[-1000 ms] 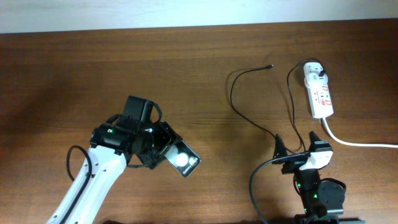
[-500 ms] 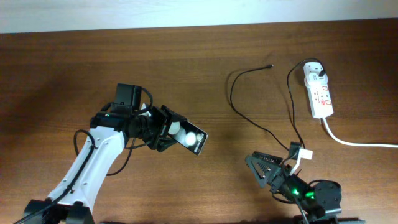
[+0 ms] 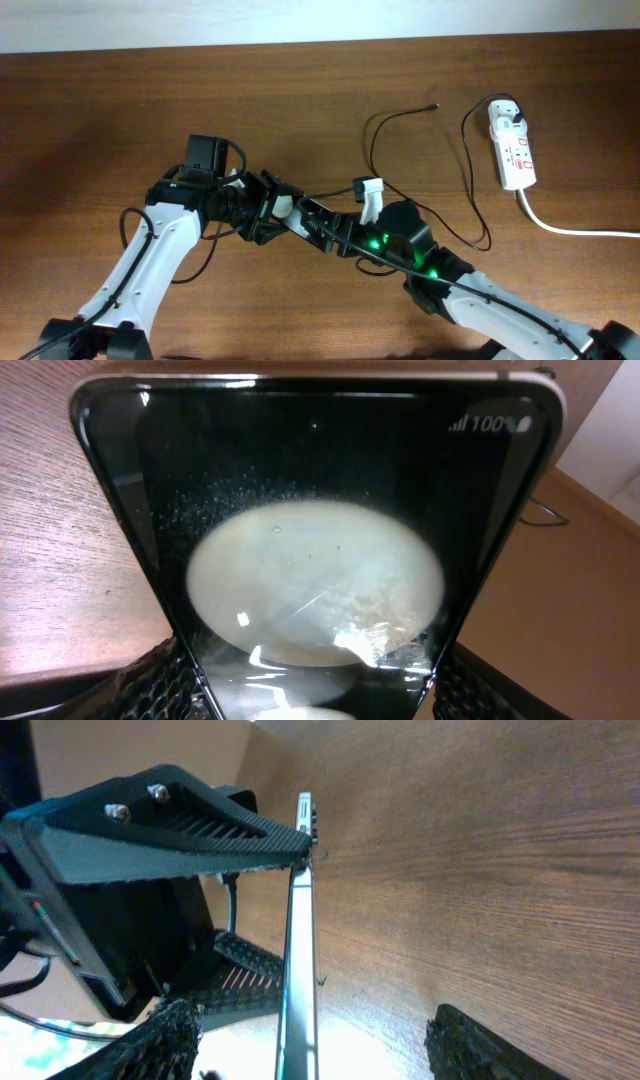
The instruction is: Plug charger to phone and switch on socket
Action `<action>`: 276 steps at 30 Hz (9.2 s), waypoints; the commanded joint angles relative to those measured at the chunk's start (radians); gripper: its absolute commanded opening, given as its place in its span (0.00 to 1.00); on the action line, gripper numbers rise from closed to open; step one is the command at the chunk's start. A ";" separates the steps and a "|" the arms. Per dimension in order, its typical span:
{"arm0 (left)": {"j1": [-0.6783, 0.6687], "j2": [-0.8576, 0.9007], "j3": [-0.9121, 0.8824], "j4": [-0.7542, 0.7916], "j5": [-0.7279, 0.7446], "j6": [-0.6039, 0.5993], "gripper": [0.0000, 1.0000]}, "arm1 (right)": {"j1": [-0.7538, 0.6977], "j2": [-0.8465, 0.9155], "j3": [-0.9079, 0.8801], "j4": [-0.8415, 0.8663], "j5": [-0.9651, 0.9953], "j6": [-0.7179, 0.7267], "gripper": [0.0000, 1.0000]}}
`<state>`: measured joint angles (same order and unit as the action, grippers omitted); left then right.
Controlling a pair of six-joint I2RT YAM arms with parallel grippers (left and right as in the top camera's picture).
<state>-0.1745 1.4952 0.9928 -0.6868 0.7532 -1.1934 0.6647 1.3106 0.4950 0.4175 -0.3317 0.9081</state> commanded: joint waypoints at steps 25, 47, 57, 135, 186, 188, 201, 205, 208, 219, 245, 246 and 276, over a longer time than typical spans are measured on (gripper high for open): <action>0.121 -0.118 0.055 -0.089 0.175 0.446 0.96 | 0.078 0.018 0.032 0.113 0.072 0.258 0.04; 0.068 -0.528 -0.308 0.137 -0.008 -0.262 0.84 | -0.004 0.018 0.032 0.115 -0.207 0.969 0.04; 0.030 -0.398 -0.308 0.235 -0.106 -0.333 0.43 | -0.003 0.018 0.032 0.126 -0.207 1.017 0.04; 0.103 -0.006 -0.303 0.325 0.507 0.581 0.00 | -0.423 0.007 0.321 -1.322 -0.008 -0.276 0.99; 0.103 -0.006 -0.303 0.329 0.301 0.581 0.00 | -0.167 0.492 0.550 -1.379 0.049 -0.534 0.04; 0.103 -0.006 -0.303 0.329 0.301 0.581 0.00 | -0.171 0.492 0.577 -1.385 0.049 -0.534 0.12; 0.105 -0.006 -0.303 0.329 0.301 0.581 0.00 | -0.241 0.493 0.837 -1.484 0.220 -0.367 0.99; 0.105 -0.006 -0.303 0.328 0.301 0.581 0.00 | -0.278 0.499 0.837 -1.373 0.302 -0.367 0.99; 0.105 -0.006 -0.303 0.329 0.301 0.581 0.00 | -0.300 0.547 0.834 -1.355 0.406 -0.192 0.95; 0.105 -0.006 -0.303 0.326 0.300 0.581 0.00 | -0.357 0.764 0.834 -1.255 0.389 -0.005 0.56; 0.105 -0.005 -0.303 1.104 0.546 0.097 0.00 | -0.154 -0.056 0.837 -1.634 -0.110 -0.602 0.04; 0.105 -0.005 -0.303 1.234 0.547 -0.029 0.00 | -0.050 -0.059 0.836 -1.621 -0.027 -0.548 0.04; 0.105 -0.005 -0.303 1.547 0.642 -0.202 0.00 | 0.148 0.024 0.831 -1.479 0.039 -0.443 0.04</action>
<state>-0.0711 1.4963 0.6769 0.8505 1.3804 -1.4582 0.8021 1.3331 1.3293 -1.0607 -0.2409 0.4644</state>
